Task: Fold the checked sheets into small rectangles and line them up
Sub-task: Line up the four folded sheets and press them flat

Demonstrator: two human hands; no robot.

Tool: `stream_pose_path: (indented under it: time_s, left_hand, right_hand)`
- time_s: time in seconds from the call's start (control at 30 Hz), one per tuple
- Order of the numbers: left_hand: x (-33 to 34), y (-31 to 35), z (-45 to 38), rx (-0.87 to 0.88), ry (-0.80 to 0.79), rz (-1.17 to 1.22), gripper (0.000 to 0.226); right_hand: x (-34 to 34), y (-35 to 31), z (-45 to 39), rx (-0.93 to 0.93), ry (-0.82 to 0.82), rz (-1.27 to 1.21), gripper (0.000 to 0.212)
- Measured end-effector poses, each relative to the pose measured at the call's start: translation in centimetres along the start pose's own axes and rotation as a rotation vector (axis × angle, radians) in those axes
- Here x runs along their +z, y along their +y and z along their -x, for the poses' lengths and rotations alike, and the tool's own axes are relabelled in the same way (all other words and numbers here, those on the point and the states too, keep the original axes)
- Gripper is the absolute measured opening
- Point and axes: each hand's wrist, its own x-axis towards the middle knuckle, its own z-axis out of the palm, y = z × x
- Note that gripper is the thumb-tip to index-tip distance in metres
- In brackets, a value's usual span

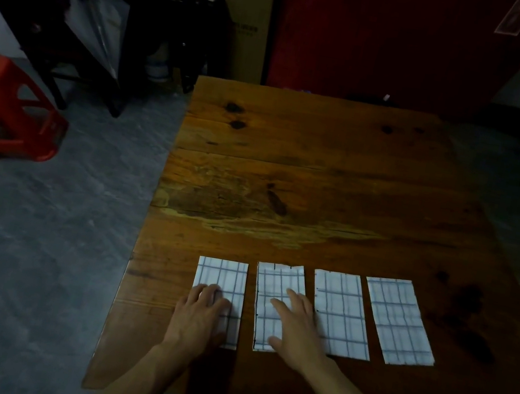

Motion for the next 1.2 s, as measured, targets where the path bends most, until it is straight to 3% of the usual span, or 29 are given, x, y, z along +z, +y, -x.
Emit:
stream_pose_path:
  time_s: [1.2]
  left_hand:
    - [0.0, -0.1, -0.2, 0.008, -0.016, 0.05, 0.065]
  right_hand:
    - [1.4, -0.9, 0.8, 0.012, 0.08, -0.034, 0.075]
